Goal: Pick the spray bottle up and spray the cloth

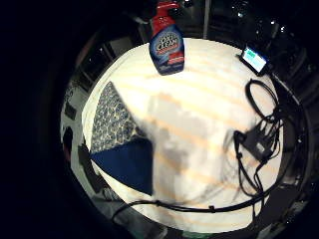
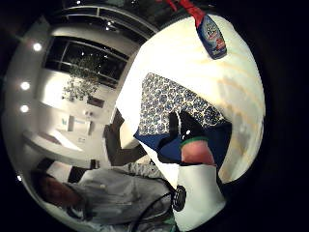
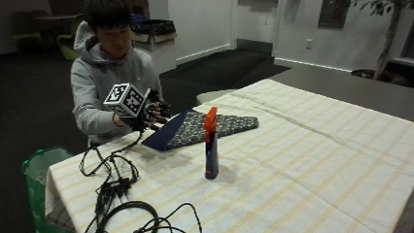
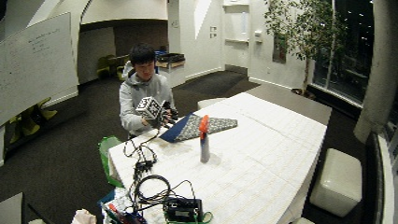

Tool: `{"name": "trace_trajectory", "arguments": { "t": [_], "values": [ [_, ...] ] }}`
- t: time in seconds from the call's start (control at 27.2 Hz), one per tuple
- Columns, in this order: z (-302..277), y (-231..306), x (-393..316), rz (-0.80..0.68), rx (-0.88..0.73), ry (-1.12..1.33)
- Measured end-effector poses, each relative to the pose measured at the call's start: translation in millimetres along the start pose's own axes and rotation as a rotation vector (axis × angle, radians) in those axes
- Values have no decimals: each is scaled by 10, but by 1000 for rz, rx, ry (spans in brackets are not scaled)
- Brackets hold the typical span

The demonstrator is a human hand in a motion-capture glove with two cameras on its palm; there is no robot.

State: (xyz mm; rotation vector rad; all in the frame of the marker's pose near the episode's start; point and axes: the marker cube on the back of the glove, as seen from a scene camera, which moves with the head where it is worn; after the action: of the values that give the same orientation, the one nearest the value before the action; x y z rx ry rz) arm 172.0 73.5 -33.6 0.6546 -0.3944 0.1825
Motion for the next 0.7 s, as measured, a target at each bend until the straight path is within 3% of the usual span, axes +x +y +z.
{"name": "trace_trajectory", "arguments": {
  "t": [0.7],
  "values": [
    [-167, -471, 625, 141, 134, -356]
  ]
}}
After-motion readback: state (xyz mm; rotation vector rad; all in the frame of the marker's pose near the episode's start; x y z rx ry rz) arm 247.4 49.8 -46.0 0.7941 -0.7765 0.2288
